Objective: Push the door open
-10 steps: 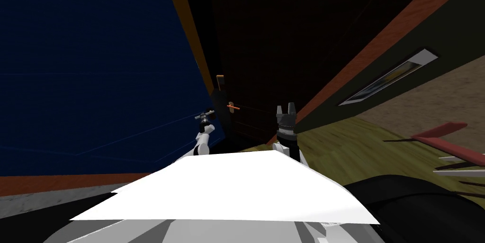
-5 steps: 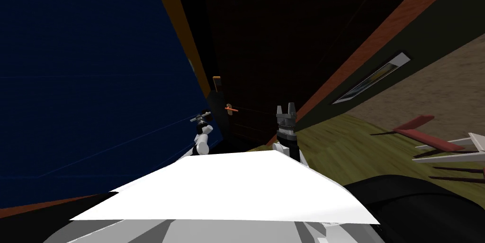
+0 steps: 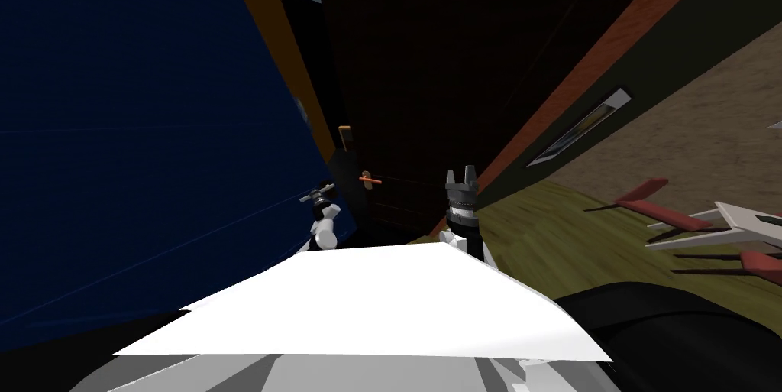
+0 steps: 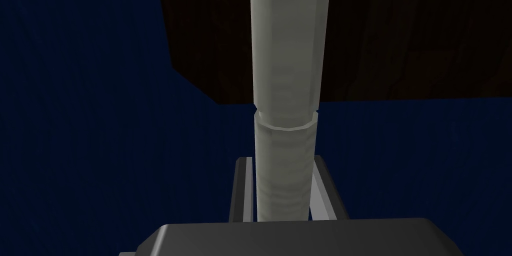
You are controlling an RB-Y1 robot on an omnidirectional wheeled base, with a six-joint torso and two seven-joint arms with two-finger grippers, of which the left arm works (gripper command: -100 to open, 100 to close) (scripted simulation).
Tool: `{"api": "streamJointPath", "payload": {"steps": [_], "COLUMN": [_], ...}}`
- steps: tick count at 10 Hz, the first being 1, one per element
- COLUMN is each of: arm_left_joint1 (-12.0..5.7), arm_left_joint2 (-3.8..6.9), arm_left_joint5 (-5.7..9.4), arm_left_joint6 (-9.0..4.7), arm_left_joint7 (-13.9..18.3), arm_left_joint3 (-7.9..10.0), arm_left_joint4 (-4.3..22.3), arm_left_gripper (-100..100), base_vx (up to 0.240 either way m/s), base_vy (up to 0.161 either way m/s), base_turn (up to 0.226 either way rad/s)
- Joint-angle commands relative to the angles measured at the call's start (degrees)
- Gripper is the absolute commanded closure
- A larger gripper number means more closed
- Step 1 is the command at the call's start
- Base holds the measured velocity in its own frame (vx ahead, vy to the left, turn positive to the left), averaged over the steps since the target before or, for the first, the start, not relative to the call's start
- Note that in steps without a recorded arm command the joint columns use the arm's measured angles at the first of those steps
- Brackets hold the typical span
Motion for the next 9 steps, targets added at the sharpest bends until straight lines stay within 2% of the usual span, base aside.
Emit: {"api": "streamJointPath", "payload": {"steps": [1,2,3,4,6,8,9], "arm_left_joint1": [-0.73,-0.03,-0.43,-0.43,-1.14,-1.14,-1.61], "arm_left_joint2": [-0.55,-0.27,0.54,0.54,1.51,1.51,2.03], "arm_left_joint5": [0.01,0.04,0.44,0.44,1.03,1.03,1.41], "arm_left_joint6": [-0.28,-0.11,-0.97,-0.97,-2.22,-2.22,-3.06], "arm_left_joint7": [-1.22,-0.64,-1.56,-1.56,-2.77,-2.77,-3.58], "arm_left_joint3": [1.90,1.33,3.26,3.26,5.96,5.96,7.75], "arm_left_joint4": [-0.36,-0.21,-0.65,-0.65,-1.24,-1.24,-1.63], "arm_left_gripper": [100,100,100,100,100,100,100], "base_vx": [0.102,0.036,-0.009,-0.010,0.010,0.021,0.014], "base_vy": [0.027,0.017,0.077,0.086,0.099,0.068,0.070], "base_turn": [-0.081,0.012,-0.109,-0.132,-0.157,-0.042,-0.127]}}
